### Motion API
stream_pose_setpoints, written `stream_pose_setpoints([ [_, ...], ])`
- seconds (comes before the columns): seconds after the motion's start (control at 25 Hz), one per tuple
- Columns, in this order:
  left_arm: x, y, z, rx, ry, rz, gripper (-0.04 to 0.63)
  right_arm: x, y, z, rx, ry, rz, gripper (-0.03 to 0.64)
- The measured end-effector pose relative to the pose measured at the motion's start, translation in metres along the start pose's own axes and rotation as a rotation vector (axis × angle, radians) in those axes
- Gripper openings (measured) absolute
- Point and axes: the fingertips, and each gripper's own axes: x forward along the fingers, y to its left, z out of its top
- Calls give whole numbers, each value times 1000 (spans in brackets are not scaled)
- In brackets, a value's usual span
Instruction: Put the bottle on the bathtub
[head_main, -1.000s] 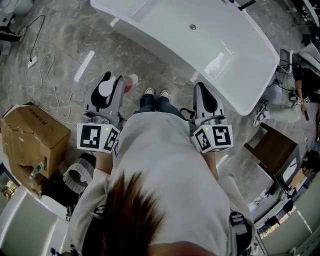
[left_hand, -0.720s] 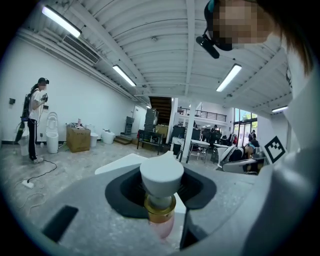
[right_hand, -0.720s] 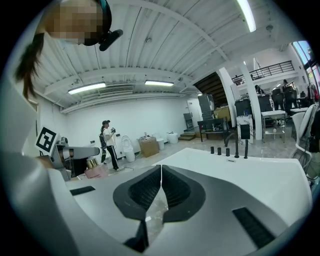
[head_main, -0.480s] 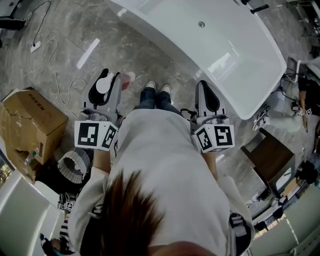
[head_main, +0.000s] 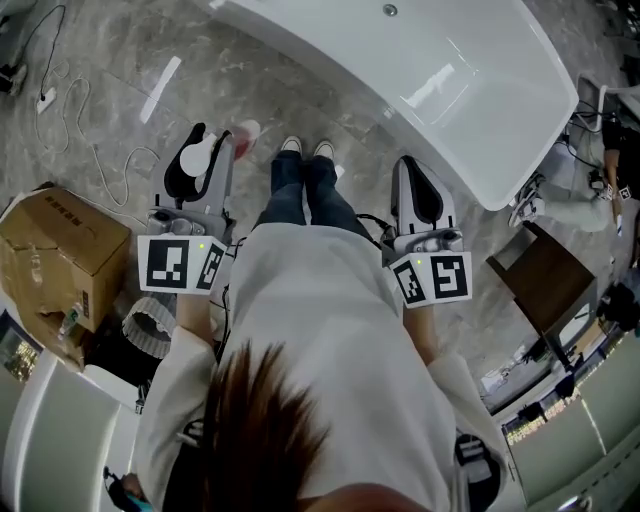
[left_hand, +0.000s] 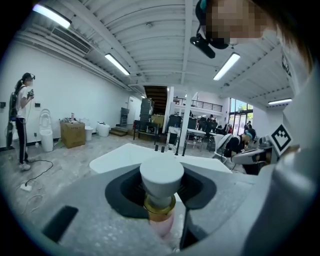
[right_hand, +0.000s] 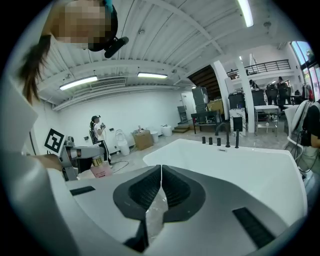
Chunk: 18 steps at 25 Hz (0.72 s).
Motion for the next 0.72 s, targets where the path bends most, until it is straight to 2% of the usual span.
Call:
stream_pose_setpoints([
  [0.36,72,-16,-65,19,65,-107,149,13,-16,-43,28,71,-38,15],
  [0.72,138,-26,-161,15,148,-146,149,26,-35,-91,99,110,-85,15],
])
